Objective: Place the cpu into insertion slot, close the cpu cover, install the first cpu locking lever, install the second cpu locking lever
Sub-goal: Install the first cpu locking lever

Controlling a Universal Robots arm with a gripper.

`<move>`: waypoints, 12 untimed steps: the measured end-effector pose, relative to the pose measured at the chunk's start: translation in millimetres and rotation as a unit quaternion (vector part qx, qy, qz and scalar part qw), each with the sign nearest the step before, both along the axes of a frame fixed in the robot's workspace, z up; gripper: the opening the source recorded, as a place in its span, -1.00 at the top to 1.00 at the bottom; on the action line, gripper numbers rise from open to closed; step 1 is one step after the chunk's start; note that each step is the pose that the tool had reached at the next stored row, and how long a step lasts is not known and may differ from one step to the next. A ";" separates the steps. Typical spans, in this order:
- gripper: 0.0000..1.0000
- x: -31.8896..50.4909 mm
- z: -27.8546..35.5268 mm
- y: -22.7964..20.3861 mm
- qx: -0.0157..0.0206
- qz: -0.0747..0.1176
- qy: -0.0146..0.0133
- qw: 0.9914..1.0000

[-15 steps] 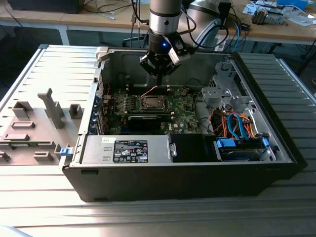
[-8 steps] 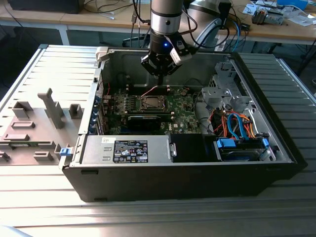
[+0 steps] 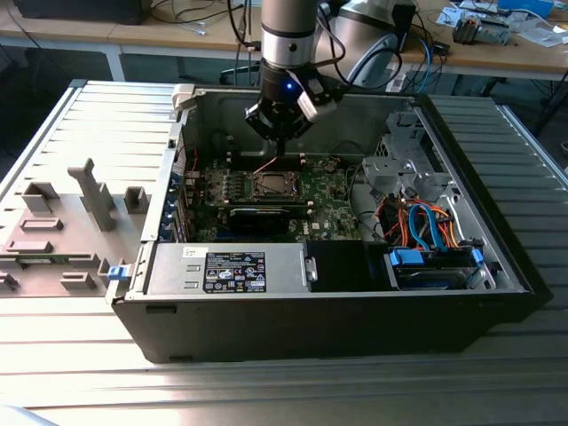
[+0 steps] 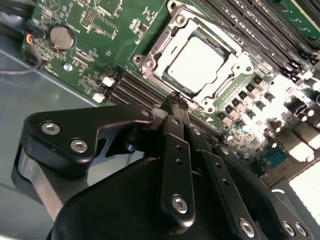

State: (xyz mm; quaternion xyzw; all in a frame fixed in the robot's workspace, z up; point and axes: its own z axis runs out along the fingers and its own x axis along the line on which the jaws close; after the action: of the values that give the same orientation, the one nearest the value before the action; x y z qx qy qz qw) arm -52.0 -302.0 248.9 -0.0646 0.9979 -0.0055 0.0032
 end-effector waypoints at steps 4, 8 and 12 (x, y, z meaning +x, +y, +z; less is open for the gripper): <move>0.79 -5.3 -4.1 0.0 0.001 0.008 0.000 1.000; 0.79 -6.0 -7.6 -2.7 0.001 0.008 0.000 1.000; 0.79 -6.0 -11.9 -4.3 0.001 0.008 0.000 1.000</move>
State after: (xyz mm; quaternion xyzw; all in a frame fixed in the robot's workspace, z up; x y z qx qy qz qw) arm -58.0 -306.3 237.0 -0.0724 0.9974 -0.0045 0.0033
